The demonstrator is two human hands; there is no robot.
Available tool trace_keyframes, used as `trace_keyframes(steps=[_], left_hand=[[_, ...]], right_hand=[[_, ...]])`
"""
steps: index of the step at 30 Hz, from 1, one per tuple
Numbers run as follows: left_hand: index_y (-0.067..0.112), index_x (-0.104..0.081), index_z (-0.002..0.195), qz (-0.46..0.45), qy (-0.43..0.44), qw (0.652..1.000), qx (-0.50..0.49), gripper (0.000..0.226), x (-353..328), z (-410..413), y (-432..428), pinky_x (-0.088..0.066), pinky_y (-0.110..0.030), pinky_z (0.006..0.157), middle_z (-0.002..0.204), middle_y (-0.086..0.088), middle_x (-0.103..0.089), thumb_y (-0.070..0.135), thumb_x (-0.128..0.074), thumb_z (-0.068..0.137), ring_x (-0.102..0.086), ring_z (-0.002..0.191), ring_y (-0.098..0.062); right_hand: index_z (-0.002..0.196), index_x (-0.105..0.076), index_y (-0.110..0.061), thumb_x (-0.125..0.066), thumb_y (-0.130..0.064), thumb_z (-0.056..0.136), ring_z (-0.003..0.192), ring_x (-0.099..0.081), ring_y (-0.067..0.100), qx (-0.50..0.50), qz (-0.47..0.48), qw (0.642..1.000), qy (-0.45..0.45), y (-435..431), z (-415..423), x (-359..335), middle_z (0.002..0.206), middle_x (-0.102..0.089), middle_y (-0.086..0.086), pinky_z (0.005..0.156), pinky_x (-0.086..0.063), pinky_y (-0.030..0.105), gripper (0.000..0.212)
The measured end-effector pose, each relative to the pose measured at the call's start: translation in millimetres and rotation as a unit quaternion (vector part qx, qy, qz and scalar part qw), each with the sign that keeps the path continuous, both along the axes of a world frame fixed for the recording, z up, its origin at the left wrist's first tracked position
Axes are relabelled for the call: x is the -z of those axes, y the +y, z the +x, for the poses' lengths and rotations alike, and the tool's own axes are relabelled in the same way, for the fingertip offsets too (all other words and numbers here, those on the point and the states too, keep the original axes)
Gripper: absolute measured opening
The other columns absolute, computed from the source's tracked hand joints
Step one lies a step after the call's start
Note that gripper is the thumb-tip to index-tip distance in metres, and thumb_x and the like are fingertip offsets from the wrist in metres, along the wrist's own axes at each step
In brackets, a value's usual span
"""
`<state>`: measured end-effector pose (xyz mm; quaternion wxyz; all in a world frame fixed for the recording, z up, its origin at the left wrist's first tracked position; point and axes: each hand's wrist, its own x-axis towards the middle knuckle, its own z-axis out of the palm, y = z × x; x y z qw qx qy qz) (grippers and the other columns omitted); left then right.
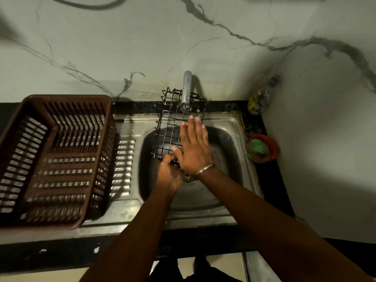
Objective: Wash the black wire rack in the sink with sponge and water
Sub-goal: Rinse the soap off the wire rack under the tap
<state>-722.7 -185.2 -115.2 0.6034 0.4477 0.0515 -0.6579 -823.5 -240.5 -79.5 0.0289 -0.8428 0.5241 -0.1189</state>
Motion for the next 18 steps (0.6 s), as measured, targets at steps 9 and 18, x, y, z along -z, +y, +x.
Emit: trace_keyframes(steps=[9, 18], left_hand=[[0.014, -0.073, 0.076, 0.023, -0.041, 0.998, 0.044, 0.040, 10.5, -19.4, 6.4, -0.056, -0.025, 0.056, 0.073, -0.003, -0.073, 0.016, -0.048, 0.107, -0.067, 0.071, -0.019], [-0.001, -0.060, 0.128, 0.040, -0.102, 0.993, 0.053, 0.072, 17.0, -23.9, 13.1, -0.061, -0.036, 0.070, 0.109, -0.019, -0.069, 0.036, -0.084, 0.071, -0.071, 0.091, -0.026]], right_hand=[[0.168, 0.003, -0.015, -0.024, -0.067, 0.103, 0.158, 0.019, 0.044, 0.094, 0.035, 0.995, -0.006, -8.8, 8.0, -13.5, 0.174, 0.018, 0.013, 0.126, -0.002, 0.068, 0.087], [0.158, -0.030, -0.027, -0.063, -0.084, 0.076, 0.150, -0.031, 0.045, 0.224, 0.097, 0.952, -0.182, -13.3, 13.5, -32.4, 0.175, 0.004, 0.008, 0.106, -0.045, 0.066, 0.104]])
